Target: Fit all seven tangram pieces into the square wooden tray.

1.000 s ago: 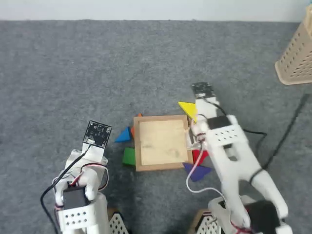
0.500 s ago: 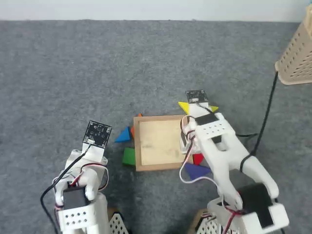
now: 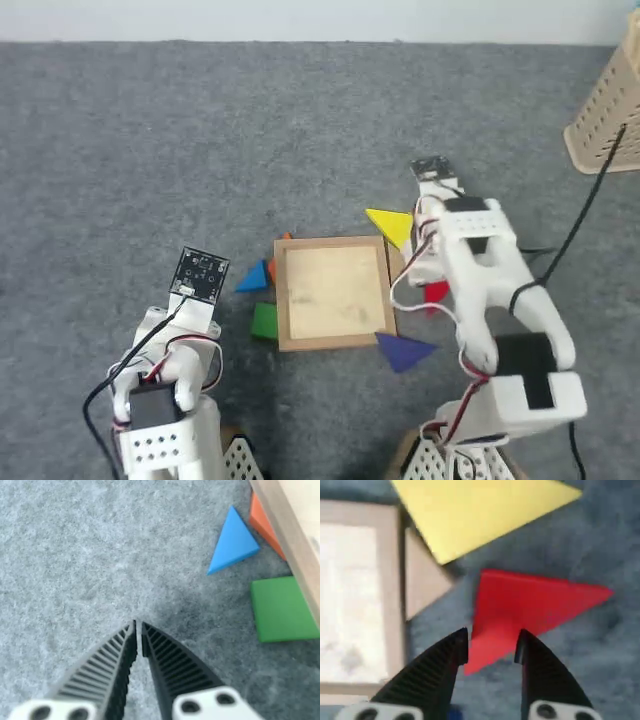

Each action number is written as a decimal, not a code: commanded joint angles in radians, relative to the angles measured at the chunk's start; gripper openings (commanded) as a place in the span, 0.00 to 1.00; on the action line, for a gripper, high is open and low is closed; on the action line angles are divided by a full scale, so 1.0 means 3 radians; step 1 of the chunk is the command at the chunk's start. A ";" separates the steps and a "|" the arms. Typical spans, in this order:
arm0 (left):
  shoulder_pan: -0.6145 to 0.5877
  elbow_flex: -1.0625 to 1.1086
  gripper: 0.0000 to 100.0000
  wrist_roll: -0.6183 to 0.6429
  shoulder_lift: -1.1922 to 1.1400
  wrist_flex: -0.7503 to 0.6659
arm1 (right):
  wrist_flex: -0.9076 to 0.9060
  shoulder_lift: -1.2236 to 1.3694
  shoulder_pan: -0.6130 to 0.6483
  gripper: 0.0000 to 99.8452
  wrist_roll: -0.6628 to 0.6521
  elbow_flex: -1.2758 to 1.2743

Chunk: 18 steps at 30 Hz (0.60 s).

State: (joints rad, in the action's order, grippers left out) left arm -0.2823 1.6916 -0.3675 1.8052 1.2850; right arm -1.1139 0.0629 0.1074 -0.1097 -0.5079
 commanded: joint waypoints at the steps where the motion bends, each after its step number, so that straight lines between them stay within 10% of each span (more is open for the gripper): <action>1: -0.0005 -0.0023 0.01 -0.0020 0.0066 -0.0005 | -0.0330 -0.0013 -0.0238 0.18 -0.0087 0.0409; 18: -0.0005 -0.0023 0.01 -0.0020 0.0066 -0.0005 | -0.0366 0.0601 0.0090 0.29 0.1432 0.1151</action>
State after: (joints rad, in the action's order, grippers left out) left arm -0.2823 1.6916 -0.3675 1.8052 1.2850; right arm -1.2674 0.2332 0.1672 0.2862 -0.2209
